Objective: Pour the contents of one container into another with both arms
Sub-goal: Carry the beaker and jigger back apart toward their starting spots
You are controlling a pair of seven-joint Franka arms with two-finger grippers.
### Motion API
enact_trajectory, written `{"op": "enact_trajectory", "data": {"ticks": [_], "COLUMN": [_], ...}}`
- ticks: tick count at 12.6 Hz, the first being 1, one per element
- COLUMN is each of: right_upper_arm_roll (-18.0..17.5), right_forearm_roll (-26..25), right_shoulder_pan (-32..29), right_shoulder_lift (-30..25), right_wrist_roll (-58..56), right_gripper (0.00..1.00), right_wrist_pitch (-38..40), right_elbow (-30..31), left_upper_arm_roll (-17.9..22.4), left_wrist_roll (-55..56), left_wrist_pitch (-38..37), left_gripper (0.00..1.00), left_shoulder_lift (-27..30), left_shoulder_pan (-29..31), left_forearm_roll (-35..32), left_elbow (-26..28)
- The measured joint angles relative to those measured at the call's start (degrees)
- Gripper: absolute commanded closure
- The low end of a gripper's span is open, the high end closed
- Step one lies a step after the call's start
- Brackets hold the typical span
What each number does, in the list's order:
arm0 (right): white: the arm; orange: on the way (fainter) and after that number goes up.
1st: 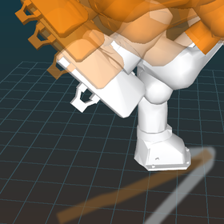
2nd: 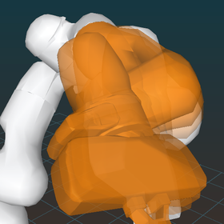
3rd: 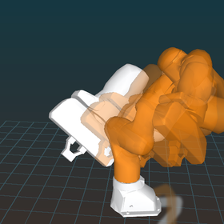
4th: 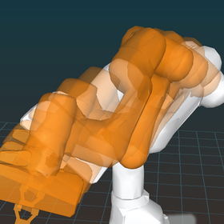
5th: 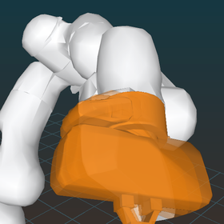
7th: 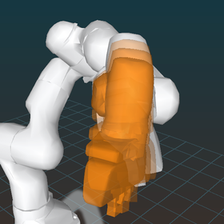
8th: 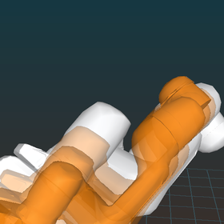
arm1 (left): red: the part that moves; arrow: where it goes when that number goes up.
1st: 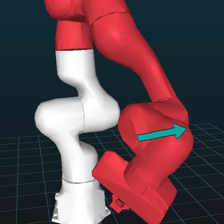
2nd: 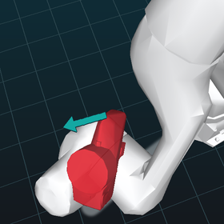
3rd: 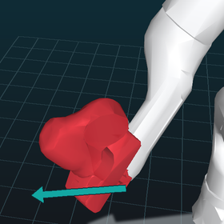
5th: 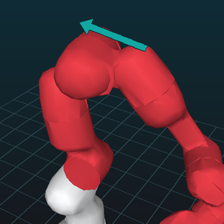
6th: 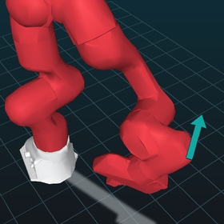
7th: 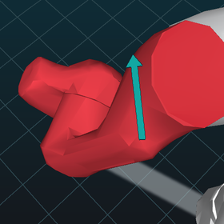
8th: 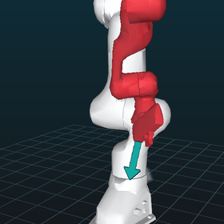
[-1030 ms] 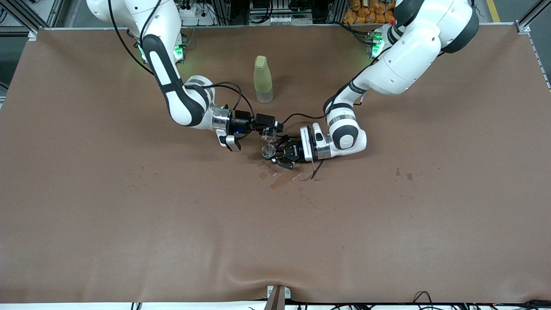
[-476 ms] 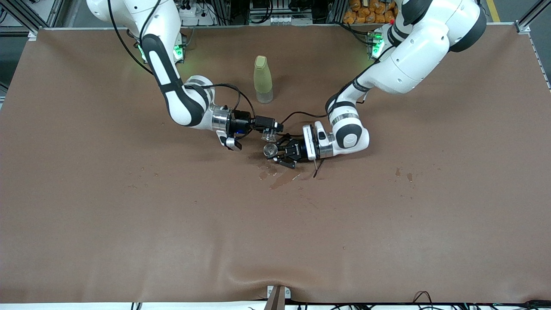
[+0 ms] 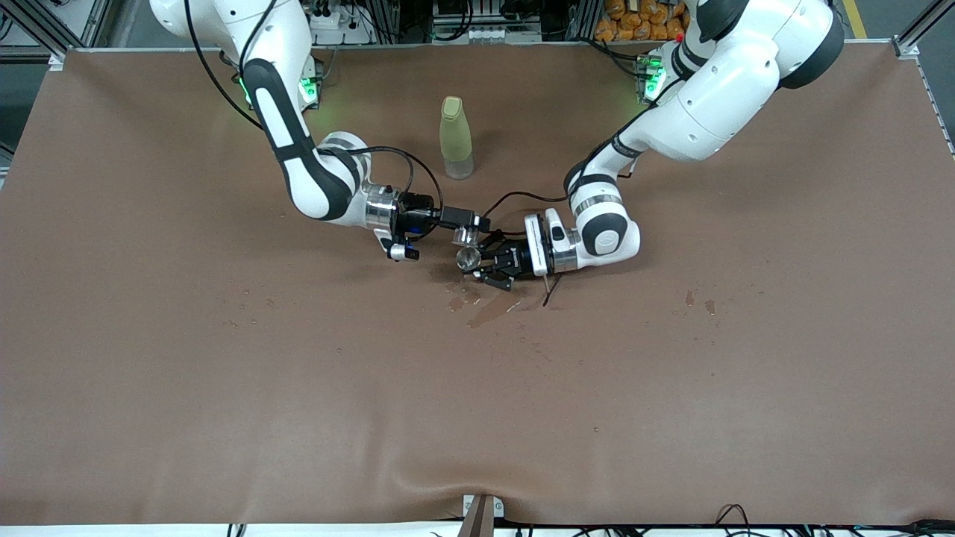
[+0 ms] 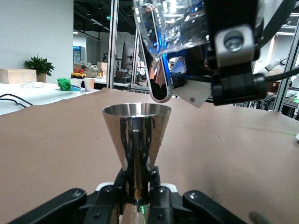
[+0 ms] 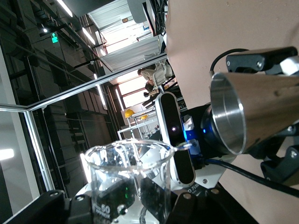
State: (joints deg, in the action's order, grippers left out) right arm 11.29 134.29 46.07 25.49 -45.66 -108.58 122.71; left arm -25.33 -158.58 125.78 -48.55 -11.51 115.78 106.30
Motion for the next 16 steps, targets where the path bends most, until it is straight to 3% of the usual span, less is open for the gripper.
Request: {"op": "enact_trajectory", "data": {"ticks": [4,9,13,16], "right_upper_arm_roll": [1.0,6.3,15.5,21.3], "right_forearm_roll": [-7.0,-23.3,-36.5,-44.4], "right_shoulder_pan": [-0.7,-4.7,-8.0,-10.5], "right_shoulder_lift": [-1.1,-6.4,-8.1,-8.1], "right_wrist_roll": [-11.0,-30.4,-39.9,-48.2], "right_gripper": [1.00,1.00,1.00,1.00], "right_wrist_pitch": [1.1,4.4,15.7,21.6], "right_elbow": [-0.9,-1.5,-2.4,-4.7], "left_upper_arm_roll": [0.0,0.0,-1.0,-5.8], "left_wrist_roll": [0.0,0.0,0.3,2.2], "left_wrist_pitch": [0.0,0.0,0.0,0.0], "left_gripper": [1.00,1.00,1.00,1.00], "left_shoulder_lift": [0.5,0.5,1.3,2.1], "left_shoulder_pan": [0.0,1.2,6.4,15.5], "left_forearm_roll": [0.0,0.0,-1.7,-8.1], "left_elbow": [0.4,0.4,0.8,1.4]}}
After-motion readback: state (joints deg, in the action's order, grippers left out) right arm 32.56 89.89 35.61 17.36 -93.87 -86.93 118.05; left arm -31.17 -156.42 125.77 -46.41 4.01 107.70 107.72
